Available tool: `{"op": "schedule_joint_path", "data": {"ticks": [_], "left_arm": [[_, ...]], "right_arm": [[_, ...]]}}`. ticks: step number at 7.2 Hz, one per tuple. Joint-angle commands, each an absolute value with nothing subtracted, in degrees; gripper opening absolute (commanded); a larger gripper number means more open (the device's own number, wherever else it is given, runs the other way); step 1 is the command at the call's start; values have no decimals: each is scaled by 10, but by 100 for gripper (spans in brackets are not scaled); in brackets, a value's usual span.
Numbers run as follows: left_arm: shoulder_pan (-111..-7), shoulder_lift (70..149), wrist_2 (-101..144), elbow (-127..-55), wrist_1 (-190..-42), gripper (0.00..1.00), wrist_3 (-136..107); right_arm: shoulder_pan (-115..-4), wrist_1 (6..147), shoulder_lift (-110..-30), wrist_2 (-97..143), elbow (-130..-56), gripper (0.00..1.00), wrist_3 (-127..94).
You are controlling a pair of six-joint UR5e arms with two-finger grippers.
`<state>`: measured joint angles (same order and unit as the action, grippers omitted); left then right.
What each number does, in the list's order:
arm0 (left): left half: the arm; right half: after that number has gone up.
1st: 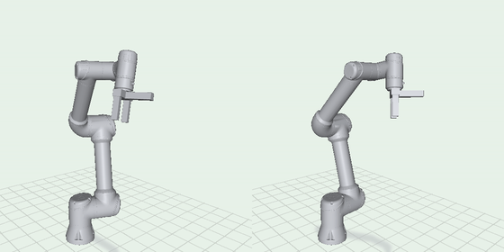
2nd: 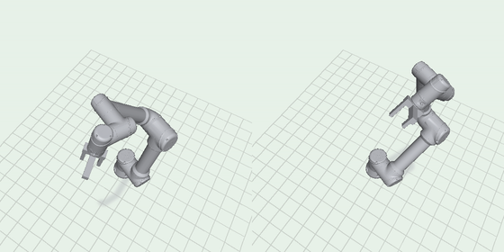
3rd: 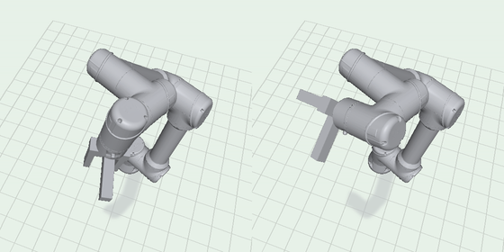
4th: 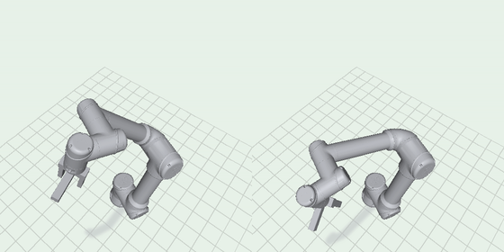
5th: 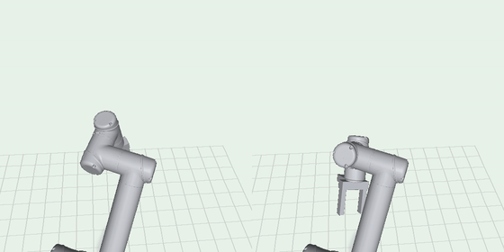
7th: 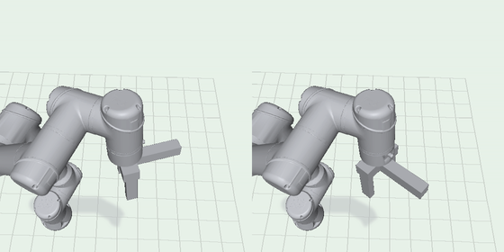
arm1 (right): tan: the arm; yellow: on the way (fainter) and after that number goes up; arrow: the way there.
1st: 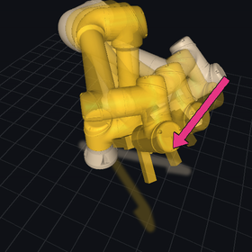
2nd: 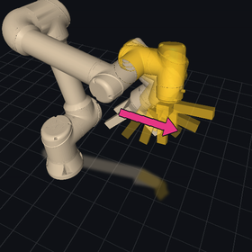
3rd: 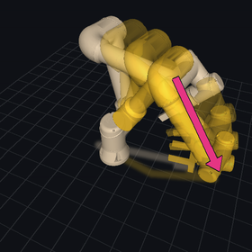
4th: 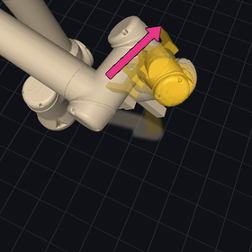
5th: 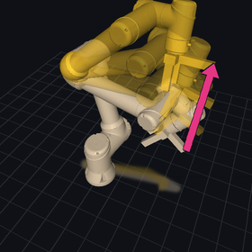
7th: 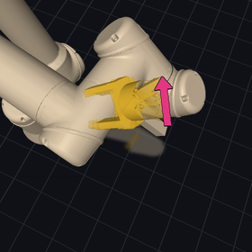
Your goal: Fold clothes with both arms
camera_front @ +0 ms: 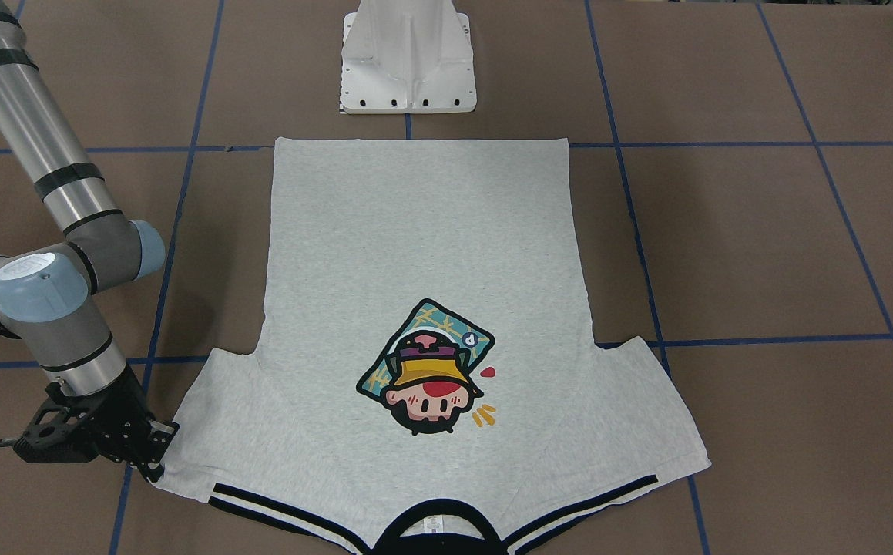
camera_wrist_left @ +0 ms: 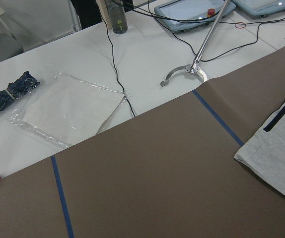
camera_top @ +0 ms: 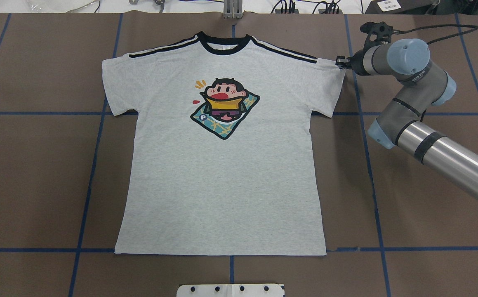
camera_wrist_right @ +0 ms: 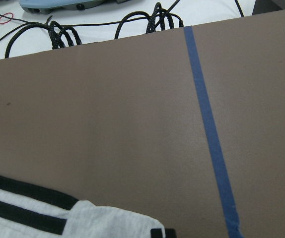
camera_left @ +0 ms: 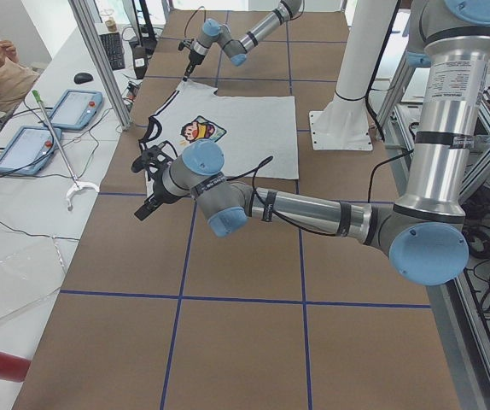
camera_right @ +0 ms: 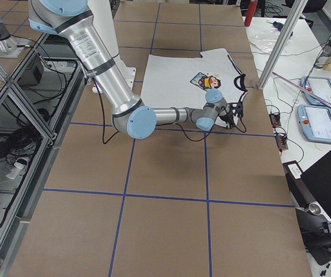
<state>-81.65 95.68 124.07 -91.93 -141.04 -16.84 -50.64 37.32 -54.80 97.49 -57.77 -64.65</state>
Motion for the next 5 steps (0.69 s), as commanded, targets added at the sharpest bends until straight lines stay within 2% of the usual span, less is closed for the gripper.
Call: {"op": "schedule_joint_path", "data": {"ticks": [1, 3, 4, 5], "left_arm": [[-817, 957, 1240, -897, -1438, 100, -169], [-815, 957, 1240, -895, -1439, 100, -169], [-815, 957, 1241, -895, -1439, 100, -170], [-815, 957, 1240, -895, -1440, 100, -170]], "right_arm": [[-473, 590, -499, 885, -647, 0, -644], [-447, 772, -413, 818, -641, 0, -649], [-440, 805, -385, 806, -620, 0, -656], [-435, 804, -341, 776, -553, 0, -690]]}}
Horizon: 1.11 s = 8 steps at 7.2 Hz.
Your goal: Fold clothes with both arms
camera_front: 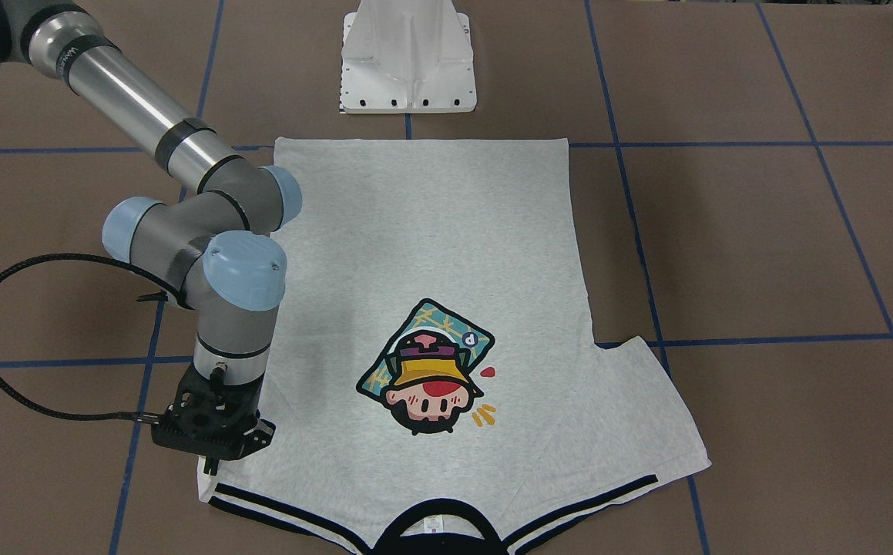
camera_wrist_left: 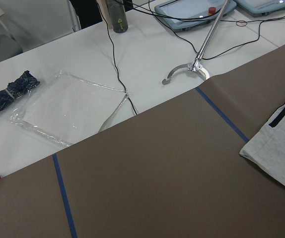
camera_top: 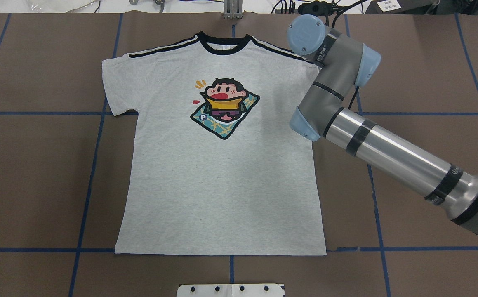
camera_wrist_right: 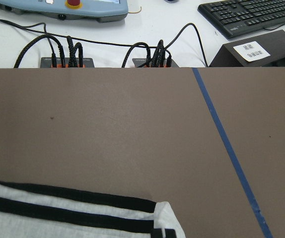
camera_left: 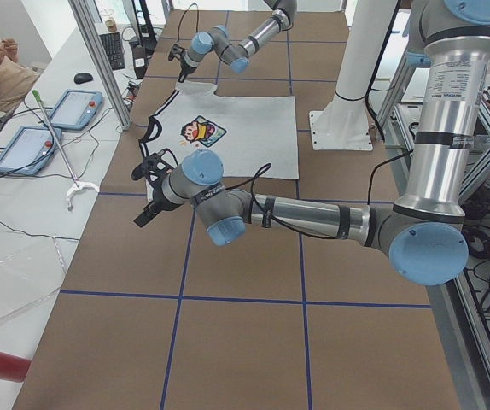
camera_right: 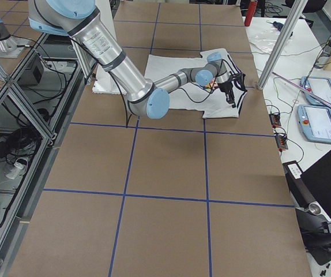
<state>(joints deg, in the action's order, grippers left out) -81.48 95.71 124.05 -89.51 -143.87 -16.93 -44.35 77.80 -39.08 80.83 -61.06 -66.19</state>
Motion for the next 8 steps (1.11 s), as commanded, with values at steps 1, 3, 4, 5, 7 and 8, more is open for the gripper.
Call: {"op": "schedule_joint_path", "data": {"ticks": [1, 3, 4, 5, 7, 8], "left_arm": [[-815, 957, 1240, -895, -1440, 100, -170], [-815, 957, 1240, -894, -1440, 100, -170], [-815, 957, 1240, -895, -1440, 100, -170], [-815, 957, 1240, -894, -1439, 100, -170], [-815, 961, 1240, -889, -1438, 100, -170], [-814, 972, 1240, -882, -1438, 100, -172]], "right_arm": [[-432, 800, -311, 770, -519, 0, -721], [-425, 755, -273, 771, -457, 0, -754], [-421, 718, -272, 770, -439, 0, -770], [-418, 714, -272, 772, -435, 16, -768], [-412, 714, -272, 770, -445, 100, -721], [-430, 715, -272, 800, -477, 100, -667]]}}
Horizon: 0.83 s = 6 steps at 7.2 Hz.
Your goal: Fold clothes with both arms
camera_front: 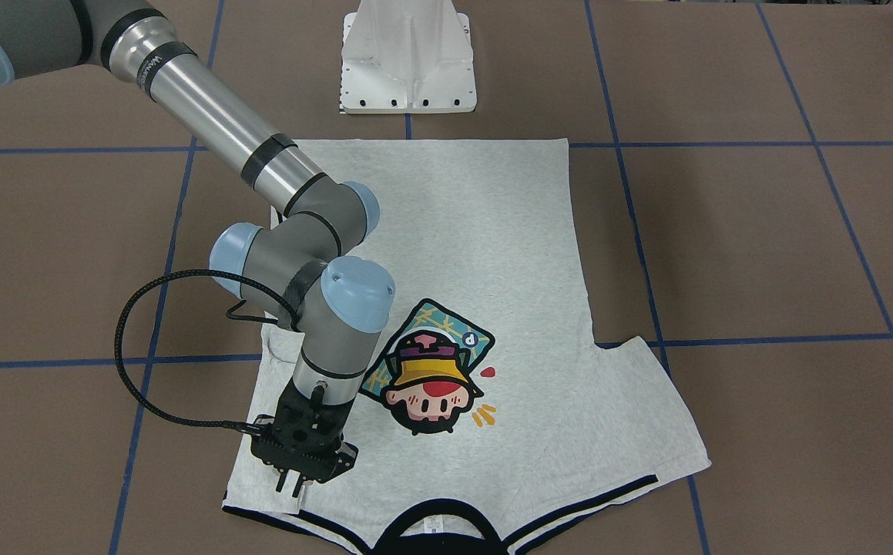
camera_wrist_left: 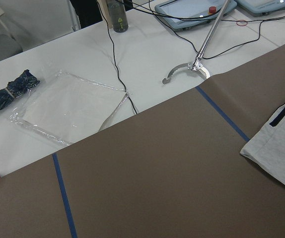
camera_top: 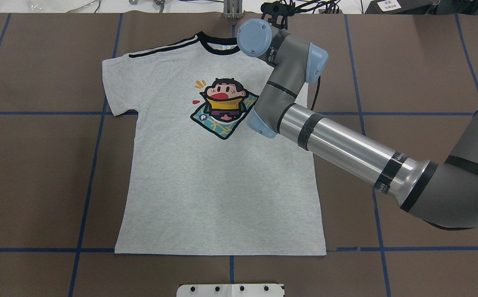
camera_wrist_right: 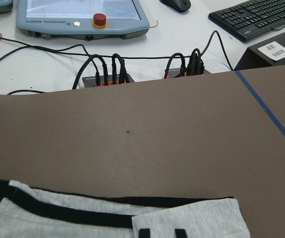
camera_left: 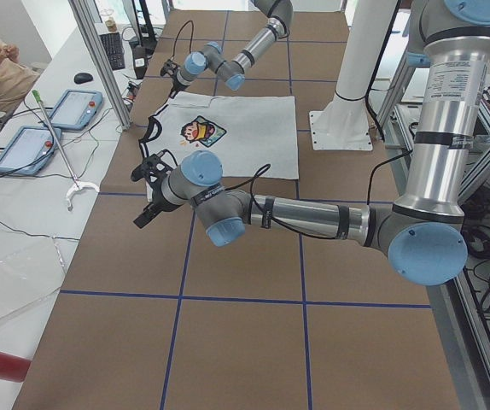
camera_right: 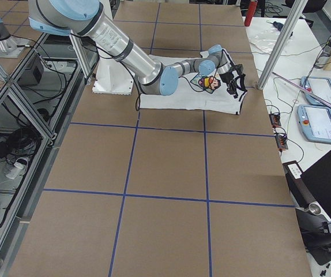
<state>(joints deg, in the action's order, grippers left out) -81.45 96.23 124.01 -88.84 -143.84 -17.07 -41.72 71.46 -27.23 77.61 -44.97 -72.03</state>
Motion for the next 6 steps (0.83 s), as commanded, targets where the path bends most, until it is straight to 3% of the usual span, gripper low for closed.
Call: {"op": "schedule_joint_path", "data": {"ticks": [1, 3, 5, 6], "left_arm": [[-812, 996, 1241, -871, -1438, 100, -219], [-712, 1038, 1233, -847, -1476, 100, -333], [-674, 1107, 1202, -767, -1483, 99, -462], [-642, 1122, 1160, -734, -1516, 92, -515]], "right_arm": [[-471, 724, -273, 902, -517, 100, -638], [-536, 817, -316, 1023, -653, 100, -542], [-607, 820, -456, 1145, -818, 100, -465], [-631, 814, -515, 1170, -868, 100, -413]]}}
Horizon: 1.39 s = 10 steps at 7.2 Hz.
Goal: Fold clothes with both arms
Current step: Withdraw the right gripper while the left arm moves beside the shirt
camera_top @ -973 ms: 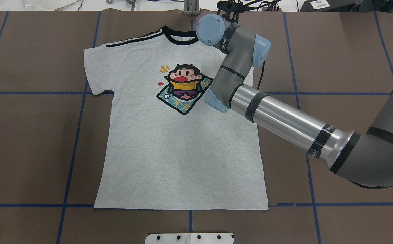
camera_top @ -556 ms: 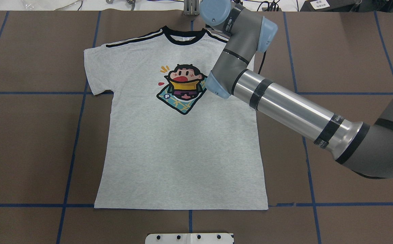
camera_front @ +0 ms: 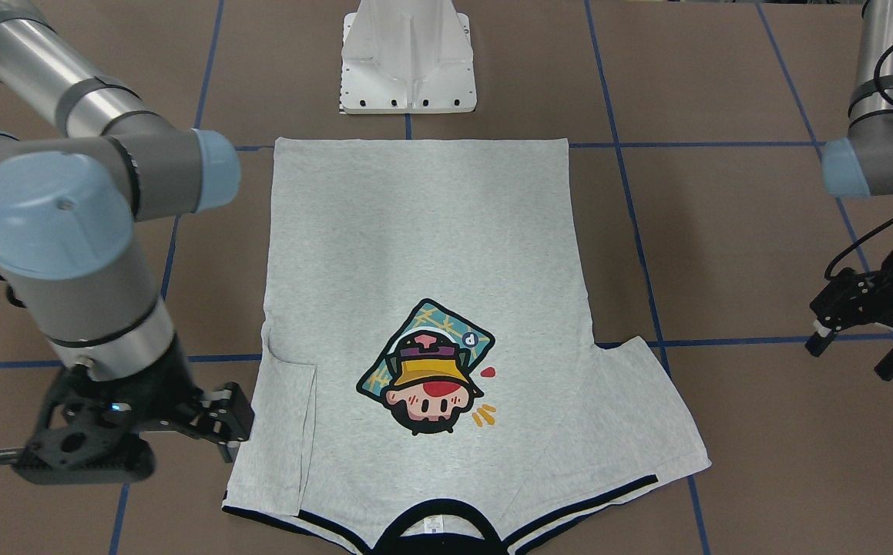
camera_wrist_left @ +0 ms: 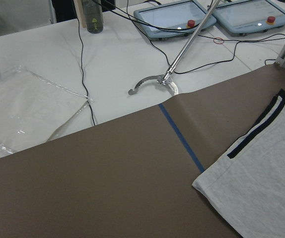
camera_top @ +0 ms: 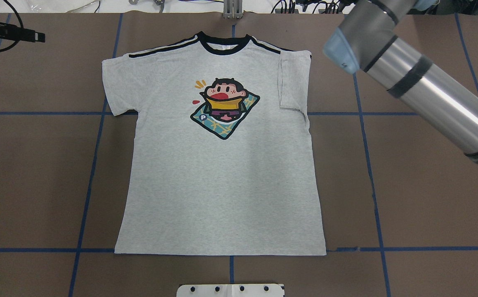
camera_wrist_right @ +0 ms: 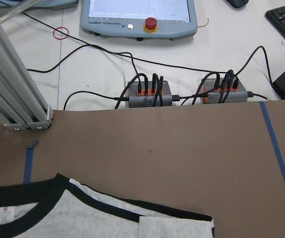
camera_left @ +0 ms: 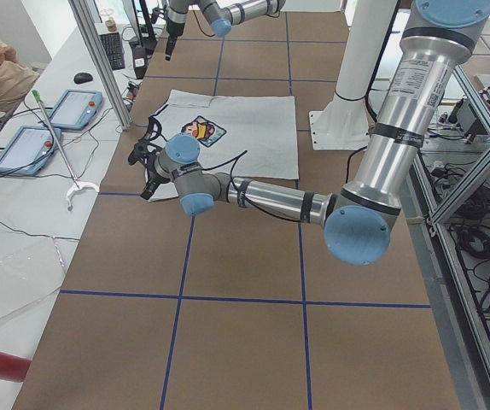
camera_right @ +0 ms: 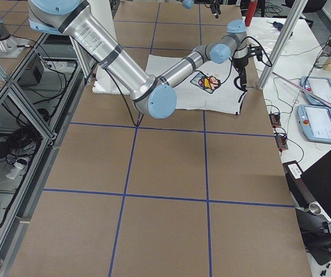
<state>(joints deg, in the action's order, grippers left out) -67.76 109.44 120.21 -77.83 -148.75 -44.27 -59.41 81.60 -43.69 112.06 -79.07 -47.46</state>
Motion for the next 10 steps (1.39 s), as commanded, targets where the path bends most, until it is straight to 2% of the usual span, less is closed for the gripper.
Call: {"op": "schedule_joint_path", "data": {"ticks": [1, 2, 3, 5, 10], "left_arm": [[-616, 1148, 1111, -684, -1550, 78, -575], [-584, 1181, 1070, -628, -1566, 70, -607], [-571, 1206, 1041, -583, -1577, 67, -620], [-530, 1225, 1007, -516, -1619, 66, -662], [-524, 1229, 1005, -503, -1620, 57, -666]], "right_arm": [[-641, 813, -550, 1182, -900, 100, -397], [-642, 805, -568, 1182, -912, 100, -396], [-642, 799, -572, 1181, -912, 100, -397], [-642, 787, -584, 1179, -911, 100, -399], [-641, 781, -589, 1178, -909, 100, -403]]}}
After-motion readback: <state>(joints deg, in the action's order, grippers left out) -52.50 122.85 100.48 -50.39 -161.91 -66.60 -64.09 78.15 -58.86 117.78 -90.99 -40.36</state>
